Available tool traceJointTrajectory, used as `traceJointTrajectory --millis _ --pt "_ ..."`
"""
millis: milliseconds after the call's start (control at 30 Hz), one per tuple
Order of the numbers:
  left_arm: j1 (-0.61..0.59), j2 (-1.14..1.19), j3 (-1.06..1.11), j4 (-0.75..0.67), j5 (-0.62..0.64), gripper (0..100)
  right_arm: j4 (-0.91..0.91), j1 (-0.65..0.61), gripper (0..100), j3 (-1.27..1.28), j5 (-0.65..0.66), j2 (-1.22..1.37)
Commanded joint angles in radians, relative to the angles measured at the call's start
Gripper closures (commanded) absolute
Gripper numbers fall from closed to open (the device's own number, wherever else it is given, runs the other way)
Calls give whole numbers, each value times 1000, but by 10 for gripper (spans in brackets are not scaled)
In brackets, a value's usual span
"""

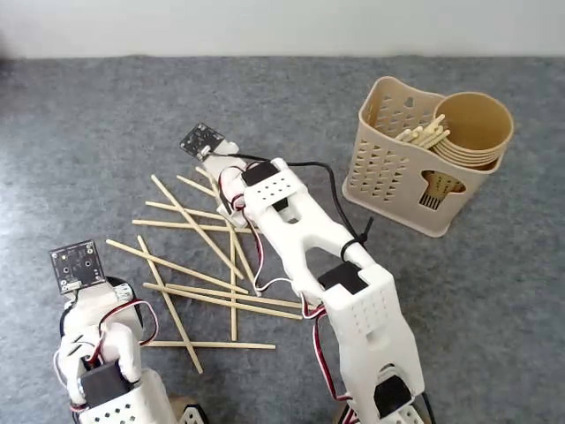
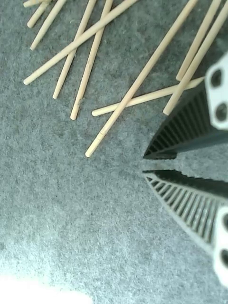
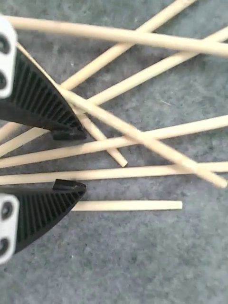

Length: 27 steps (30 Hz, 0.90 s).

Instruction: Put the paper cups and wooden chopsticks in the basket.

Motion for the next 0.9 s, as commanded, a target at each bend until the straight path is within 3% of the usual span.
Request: traceJointTrajectory --millis 0,233,367,600,867 --pt "2 -6 -8 -21 -11 959 -13 -18 844 -52 11 -4" --pt "2 -6 -8 -21 -12 959 2 -15 853 -83 9 50" --pt "2 -6 -8 -21 -12 959 47 -15 963 -133 11 84" --pt "2 -6 -8 -21 -12 959 208 18 991 -275 11 111" --pt "2 -6 -8 -21 -12 959 466 27 991 -384 8 -71"
